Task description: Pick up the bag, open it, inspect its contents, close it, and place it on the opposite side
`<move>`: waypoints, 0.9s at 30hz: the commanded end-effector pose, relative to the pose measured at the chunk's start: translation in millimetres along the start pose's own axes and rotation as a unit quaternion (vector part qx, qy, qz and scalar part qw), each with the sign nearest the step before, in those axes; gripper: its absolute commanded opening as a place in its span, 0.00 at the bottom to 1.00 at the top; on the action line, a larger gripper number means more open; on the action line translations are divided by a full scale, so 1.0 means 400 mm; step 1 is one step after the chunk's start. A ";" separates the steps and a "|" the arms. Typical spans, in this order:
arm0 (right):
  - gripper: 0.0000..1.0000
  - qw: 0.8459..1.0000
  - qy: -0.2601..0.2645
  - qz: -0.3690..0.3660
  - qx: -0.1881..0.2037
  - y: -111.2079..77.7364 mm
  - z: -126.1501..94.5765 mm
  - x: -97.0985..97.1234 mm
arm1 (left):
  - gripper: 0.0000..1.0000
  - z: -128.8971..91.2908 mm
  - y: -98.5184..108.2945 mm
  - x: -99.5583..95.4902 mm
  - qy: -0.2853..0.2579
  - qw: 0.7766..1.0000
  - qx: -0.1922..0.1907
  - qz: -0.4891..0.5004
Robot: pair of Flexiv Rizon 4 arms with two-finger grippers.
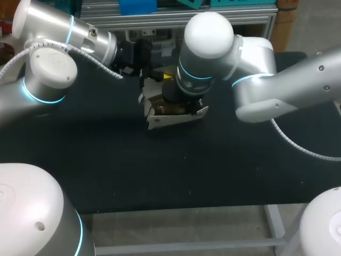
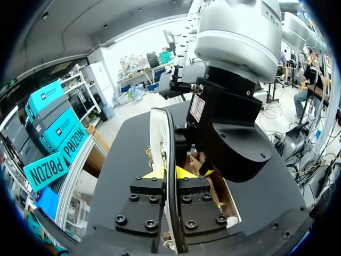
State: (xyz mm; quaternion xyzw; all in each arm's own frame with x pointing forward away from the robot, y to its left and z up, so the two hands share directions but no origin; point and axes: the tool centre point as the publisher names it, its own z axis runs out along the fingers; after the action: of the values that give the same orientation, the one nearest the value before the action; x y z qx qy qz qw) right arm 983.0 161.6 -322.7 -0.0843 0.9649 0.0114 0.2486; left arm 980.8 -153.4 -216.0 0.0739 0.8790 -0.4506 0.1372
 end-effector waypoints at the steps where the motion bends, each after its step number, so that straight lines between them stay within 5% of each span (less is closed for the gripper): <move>1: 0.00 1.000 -0.026 0.003 -0.006 -0.006 -0.030 0.005 | 0.00 0.008 -0.009 0.014 0.003 1.000 0.000 0.004; 14: 0.00 0.995 -0.094 0.017 -0.017 -0.011 -0.126 0.012 | 0.00 0.007 -0.034 0.037 0.007 1.000 -0.005 0.012; 27: 0.00 0.983 -0.180 0.028 -0.027 -0.010 -0.278 0.052 | 0.00 -0.002 -0.069 0.084 0.024 1.000 -0.008 0.009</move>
State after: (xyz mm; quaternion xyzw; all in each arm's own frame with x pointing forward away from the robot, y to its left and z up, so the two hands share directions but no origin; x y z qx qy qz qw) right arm 931.0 155.4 -241.6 -0.0626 0.9217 0.0544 0.3791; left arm 944.0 -169.7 -207.7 0.0941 0.8832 -0.4426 0.1230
